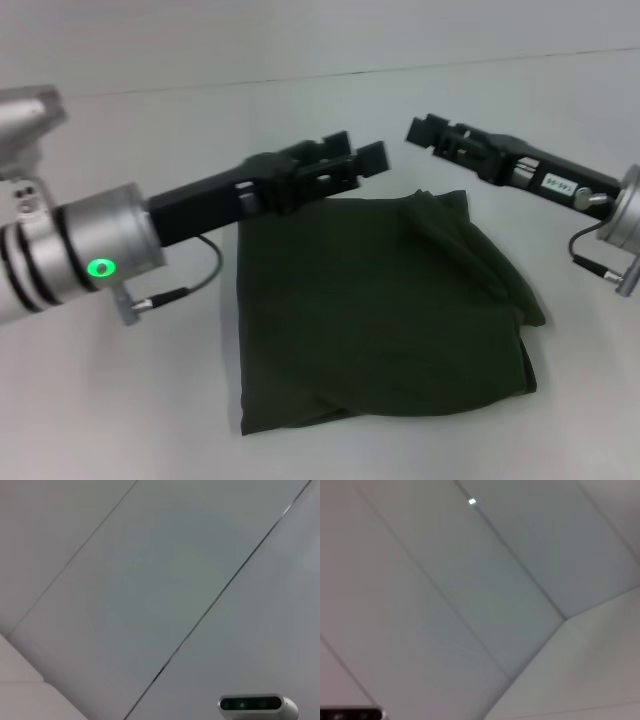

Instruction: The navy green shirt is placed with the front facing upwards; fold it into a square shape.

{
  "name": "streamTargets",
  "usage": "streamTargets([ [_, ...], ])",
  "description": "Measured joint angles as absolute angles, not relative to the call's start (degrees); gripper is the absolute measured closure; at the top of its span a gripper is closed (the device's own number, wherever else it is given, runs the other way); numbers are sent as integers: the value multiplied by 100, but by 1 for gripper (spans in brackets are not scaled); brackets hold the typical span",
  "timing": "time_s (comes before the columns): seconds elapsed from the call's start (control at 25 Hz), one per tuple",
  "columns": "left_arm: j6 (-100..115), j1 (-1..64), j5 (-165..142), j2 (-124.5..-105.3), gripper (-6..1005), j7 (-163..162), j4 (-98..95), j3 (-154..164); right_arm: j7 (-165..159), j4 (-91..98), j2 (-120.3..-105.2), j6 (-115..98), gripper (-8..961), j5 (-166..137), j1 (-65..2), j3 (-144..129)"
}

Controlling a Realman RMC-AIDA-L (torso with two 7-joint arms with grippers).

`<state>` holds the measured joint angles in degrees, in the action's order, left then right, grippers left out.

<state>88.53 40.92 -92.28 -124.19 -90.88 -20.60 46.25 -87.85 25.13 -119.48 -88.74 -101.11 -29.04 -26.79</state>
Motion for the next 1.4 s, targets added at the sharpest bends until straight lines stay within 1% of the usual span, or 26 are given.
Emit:
streamTargets([
  [0.2, 9070, 3466, -9210, -12407, 30, -9099, -2941, 4540, -8518, 2270, -12018, -8949, 388, -10074, -3054, -2909],
  [0.32, 9125, 3173, -9216, -12394, 30, -9099, -3332, 4282, -8299, 2068, -12023, -8949, 377, -10066, -3188, -2903],
  [0.52, 9207, 2974, -9256, -12314, 30, -9148, -3582, 3844, -8065, 1982, -12022, -8910, 307, -9957, -3365, -2936],
  [0.72, 9231, 2885, -9303, -12267, 30, -9171, -3624, 3442, -8036, 1974, -12022, -8696, 129, -9933, -3649, -2994],
  [0.96, 9109, 2863, -9382, -12255, 30, -9132, -3661, 3307, -8055, 1970, -12005, -8368, 132, -9936, -3859, -3083],
  [1.2, 9031, 2863, -9394, -12232, 30, -9144, -3668, 3247, -8259, 2101, -11964, -8283, 131, -9952, -3813, -3151],
  [1.4, 9093, 2887, -9396, -12233, 30, -9153, -3672, 3274, -8297, 2198, -11960, -8279, 133, -9955, -3764, -3165],
])
